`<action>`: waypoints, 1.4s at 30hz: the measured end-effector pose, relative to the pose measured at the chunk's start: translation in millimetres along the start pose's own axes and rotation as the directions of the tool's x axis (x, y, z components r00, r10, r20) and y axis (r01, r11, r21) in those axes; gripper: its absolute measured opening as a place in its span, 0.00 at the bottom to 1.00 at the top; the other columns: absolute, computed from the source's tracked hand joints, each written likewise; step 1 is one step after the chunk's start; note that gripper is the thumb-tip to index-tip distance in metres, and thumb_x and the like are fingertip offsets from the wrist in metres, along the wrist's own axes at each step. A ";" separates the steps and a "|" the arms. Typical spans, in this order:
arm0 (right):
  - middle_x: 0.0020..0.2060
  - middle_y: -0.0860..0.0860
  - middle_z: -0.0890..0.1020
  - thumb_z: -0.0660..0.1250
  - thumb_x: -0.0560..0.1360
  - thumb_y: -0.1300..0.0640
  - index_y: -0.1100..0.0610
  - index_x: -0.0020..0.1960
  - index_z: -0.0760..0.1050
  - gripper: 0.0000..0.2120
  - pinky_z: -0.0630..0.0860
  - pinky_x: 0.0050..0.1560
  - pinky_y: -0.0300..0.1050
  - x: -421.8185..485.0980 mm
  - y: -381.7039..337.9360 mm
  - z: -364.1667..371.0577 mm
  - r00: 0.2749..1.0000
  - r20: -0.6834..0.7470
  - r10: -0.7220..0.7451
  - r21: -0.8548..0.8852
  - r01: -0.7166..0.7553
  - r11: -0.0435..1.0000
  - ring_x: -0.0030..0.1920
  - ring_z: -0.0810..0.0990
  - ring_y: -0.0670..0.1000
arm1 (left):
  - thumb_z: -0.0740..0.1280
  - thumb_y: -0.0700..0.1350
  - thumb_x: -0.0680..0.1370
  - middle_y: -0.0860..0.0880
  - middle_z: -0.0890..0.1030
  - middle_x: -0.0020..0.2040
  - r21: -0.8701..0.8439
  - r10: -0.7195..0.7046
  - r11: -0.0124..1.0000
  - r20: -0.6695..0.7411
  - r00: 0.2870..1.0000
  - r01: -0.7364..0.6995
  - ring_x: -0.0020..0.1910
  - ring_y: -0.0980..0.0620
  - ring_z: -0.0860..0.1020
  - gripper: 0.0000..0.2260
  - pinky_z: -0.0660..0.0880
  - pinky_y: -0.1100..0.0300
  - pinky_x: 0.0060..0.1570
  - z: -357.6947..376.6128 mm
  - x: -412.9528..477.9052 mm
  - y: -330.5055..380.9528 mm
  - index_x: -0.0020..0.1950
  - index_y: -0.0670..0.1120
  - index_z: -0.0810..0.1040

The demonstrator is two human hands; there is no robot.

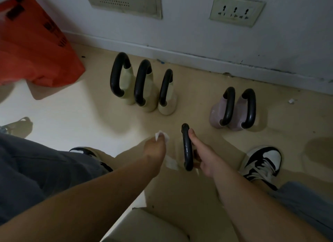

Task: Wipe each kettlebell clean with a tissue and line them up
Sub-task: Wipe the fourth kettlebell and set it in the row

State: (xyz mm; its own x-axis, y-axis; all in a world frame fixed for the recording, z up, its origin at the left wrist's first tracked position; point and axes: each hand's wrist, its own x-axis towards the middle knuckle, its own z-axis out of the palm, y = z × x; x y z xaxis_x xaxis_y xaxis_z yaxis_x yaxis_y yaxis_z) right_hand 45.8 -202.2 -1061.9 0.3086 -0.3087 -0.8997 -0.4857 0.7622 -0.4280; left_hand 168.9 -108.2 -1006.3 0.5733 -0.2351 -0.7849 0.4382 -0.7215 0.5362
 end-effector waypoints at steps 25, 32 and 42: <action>0.55 0.56 0.81 0.59 0.85 0.44 0.63 0.69 0.76 0.25 0.78 0.56 0.51 -4.1 11.9 -5.3 0.995 -0.096 0.036 0.329 -0.002 0.944 0.53 0.80 0.54 | 0.53 0.55 0.85 0.46 0.79 0.48 0.600 0.515 0.482 0.395 0.760 -0.638 0.49 0.46 0.78 0.20 0.64 0.59 0.44 52.7 26.8 54.3 0.48 0.44 0.78; 0.45 0.52 0.81 0.46 0.85 0.37 0.53 0.47 0.78 0.28 0.74 0.63 0.59 9.2 6.2 -9.5 0.996 -0.075 0.052 0.214 -0.035 0.976 0.47 0.78 0.51 | 0.58 0.55 0.82 0.46 0.78 0.58 0.728 0.294 -0.284 0.686 0.666 -0.624 0.59 0.45 0.72 0.16 0.68 0.54 0.57 63.8 23.9 45.9 0.59 0.45 0.78; 0.34 0.50 0.82 0.55 0.81 0.33 0.54 0.46 0.80 0.27 0.72 0.37 0.46 20.1 9.2 -5.5 0.984 -0.160 0.077 0.170 -0.049 0.984 0.37 0.78 0.51 | 0.71 0.46 0.74 0.49 0.85 0.49 0.507 0.248 -0.353 0.861 0.444 -0.786 0.61 0.47 0.80 0.07 0.61 0.49 0.75 23.9 7.3 -117.8 0.48 0.45 0.87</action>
State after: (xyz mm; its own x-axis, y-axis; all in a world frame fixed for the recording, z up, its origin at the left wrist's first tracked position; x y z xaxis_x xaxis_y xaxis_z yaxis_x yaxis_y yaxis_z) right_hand 43.0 -204.5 -1084.5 0.1353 -0.3367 -0.9318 -0.3536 0.8621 -0.3629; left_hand 104.9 -40.5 -1082.7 -0.2332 -0.8442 -0.4827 -0.9565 0.1095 0.2705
